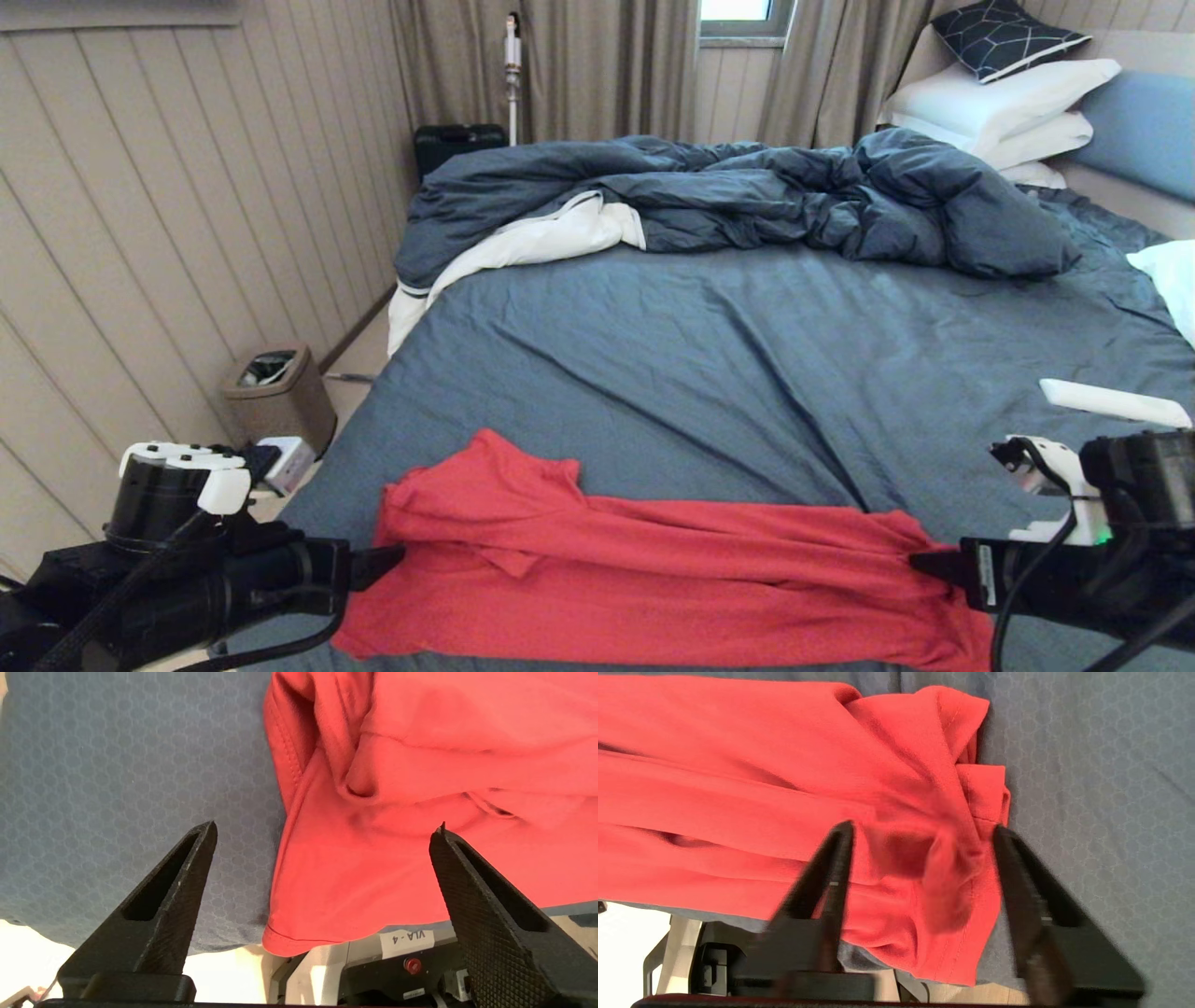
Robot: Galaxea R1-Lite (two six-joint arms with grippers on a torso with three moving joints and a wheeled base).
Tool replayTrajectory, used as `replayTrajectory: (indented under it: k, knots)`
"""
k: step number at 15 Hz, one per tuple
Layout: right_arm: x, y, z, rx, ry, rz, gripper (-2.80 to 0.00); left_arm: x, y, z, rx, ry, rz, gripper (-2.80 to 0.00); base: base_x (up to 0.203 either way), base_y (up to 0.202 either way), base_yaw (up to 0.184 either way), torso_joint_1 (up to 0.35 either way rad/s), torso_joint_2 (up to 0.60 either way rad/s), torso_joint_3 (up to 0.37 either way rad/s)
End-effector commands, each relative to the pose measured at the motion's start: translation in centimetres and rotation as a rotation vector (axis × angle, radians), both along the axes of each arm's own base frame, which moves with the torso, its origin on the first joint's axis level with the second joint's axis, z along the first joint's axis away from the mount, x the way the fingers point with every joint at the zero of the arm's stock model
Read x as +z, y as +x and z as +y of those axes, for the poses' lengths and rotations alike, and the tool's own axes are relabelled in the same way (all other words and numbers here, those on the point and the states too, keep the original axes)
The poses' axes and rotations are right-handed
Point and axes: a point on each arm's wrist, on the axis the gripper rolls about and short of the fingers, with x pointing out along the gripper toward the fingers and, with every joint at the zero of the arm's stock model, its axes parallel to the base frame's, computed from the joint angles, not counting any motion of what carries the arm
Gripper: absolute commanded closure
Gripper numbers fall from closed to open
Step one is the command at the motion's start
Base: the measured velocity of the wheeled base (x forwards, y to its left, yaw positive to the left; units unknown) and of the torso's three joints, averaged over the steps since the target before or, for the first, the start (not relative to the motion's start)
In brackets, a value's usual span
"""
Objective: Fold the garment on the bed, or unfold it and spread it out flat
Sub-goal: Fold the red T-shirt
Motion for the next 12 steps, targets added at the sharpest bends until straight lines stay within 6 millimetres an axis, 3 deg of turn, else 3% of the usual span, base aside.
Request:
replayTrajectory:
  k: [1,5,6,12]
  knots:
    - [0.6,-0.4,0.0,0.0,0.002,-0.031,-2.8,0.6,-0.1,0.1,0.002,-0.011,-0.029,-2.8,0.0,0.0,0.0,0.0,0.0,0.0]
    - [2.6,-1.4,0.0,-0.004,0.006,-0.131,-2.8,2.1,-0.4,0.8,0.031,-0.022,-0.072,-2.8,0.0,0.0,0.0,0.0,0.0,0.0]
    - [3.1,-1.0,0.0,-0.008,0.009,-0.151,0.0,2.5,0.1,0.9,0.041,-0.026,-0.083,-2.8,0.0,0.0,0.0,0.0,0.0,0.0]
    - [6.2,3.4,0.1,-0.011,0.021,-0.204,0.0,7.0,4.4,0.7,0.079,-0.036,-0.122,-2.8,0.0,0.0,0.0,0.0,0.0,0.0]
